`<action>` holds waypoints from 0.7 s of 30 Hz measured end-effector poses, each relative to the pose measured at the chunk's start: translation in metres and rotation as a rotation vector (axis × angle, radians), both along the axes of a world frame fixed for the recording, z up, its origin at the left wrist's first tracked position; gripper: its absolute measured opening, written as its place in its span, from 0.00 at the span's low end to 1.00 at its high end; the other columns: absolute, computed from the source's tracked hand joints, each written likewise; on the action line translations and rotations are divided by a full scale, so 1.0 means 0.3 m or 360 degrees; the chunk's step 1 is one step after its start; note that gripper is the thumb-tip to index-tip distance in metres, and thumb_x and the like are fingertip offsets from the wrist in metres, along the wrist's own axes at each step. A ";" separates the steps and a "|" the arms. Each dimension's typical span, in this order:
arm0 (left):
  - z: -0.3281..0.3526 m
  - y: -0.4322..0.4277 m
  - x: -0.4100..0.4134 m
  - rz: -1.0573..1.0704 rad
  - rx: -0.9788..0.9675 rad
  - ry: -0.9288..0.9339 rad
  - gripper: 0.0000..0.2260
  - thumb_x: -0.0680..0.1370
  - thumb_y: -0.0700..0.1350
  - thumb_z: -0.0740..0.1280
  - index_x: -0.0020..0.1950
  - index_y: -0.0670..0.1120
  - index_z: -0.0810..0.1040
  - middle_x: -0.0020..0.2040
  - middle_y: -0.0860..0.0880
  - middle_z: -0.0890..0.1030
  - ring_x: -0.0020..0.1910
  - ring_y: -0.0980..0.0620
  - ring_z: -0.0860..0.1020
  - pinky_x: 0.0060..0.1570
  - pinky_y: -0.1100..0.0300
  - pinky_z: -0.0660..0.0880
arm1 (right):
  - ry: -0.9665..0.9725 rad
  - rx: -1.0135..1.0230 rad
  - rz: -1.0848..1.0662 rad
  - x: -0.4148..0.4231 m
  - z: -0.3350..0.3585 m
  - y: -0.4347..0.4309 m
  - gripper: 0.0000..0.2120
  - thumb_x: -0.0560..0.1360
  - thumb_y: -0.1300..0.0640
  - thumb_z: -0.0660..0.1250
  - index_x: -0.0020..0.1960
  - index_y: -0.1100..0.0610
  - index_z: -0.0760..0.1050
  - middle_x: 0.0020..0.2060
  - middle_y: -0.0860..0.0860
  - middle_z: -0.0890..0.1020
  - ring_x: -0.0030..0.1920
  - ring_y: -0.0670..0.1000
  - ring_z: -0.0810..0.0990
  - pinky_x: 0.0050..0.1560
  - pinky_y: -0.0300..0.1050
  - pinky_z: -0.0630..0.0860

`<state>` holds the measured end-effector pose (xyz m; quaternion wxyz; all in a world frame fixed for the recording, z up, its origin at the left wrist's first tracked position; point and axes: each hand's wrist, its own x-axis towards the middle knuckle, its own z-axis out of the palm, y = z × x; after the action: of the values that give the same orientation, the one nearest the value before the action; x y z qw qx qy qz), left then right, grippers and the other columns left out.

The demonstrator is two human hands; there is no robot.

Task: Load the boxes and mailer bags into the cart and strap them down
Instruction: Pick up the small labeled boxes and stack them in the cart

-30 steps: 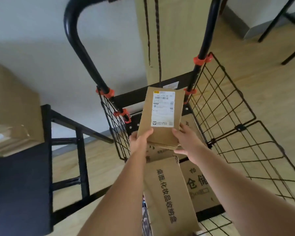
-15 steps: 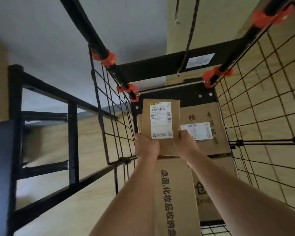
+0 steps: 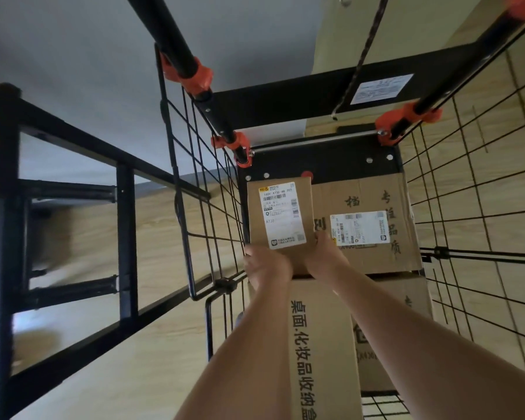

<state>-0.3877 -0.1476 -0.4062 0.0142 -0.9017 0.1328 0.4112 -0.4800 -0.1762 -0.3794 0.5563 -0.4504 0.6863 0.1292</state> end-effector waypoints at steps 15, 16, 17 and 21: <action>0.091 -0.002 -0.028 -0.0142 -0.0073 -0.0042 0.26 0.76 0.39 0.67 0.72 0.45 0.64 0.69 0.45 0.67 0.68 0.44 0.68 0.66 0.48 0.70 | -0.0028 -0.0168 0.0030 -0.009 0.129 0.019 0.18 0.81 0.57 0.59 0.71 0.55 0.67 0.51 0.52 0.80 0.51 0.55 0.80 0.45 0.47 0.78; 0.111 -0.003 -0.027 -0.0172 -0.0069 -0.0048 0.24 0.75 0.39 0.68 0.70 0.46 0.66 0.67 0.45 0.68 0.66 0.45 0.70 0.63 0.49 0.72 | -0.0037 -0.0197 0.0051 -0.012 0.146 0.021 0.19 0.80 0.58 0.59 0.70 0.54 0.68 0.47 0.50 0.79 0.47 0.53 0.80 0.39 0.44 0.75; 0.135 -0.003 -0.027 -0.0201 -0.0068 -0.0050 0.22 0.75 0.38 0.68 0.68 0.46 0.68 0.65 0.45 0.69 0.63 0.45 0.71 0.58 0.50 0.75 | -0.0032 -0.0221 0.0084 -0.016 0.163 0.023 0.19 0.80 0.59 0.59 0.71 0.53 0.68 0.47 0.49 0.78 0.45 0.51 0.79 0.37 0.42 0.73; 0.244 0.002 -0.040 -0.0557 0.0022 0.0050 0.13 0.77 0.39 0.64 0.61 0.45 0.73 0.59 0.44 0.72 0.51 0.47 0.75 0.41 0.54 0.74 | 0.0072 -0.0346 0.0421 -0.031 0.253 0.026 0.17 0.80 0.63 0.58 0.68 0.56 0.71 0.56 0.54 0.79 0.48 0.50 0.77 0.46 0.44 0.76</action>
<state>-0.3998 -0.1471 -0.3329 0.0896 -0.8580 0.2853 0.4175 -0.4894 -0.1683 -0.3036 0.4669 -0.5913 0.6433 0.1364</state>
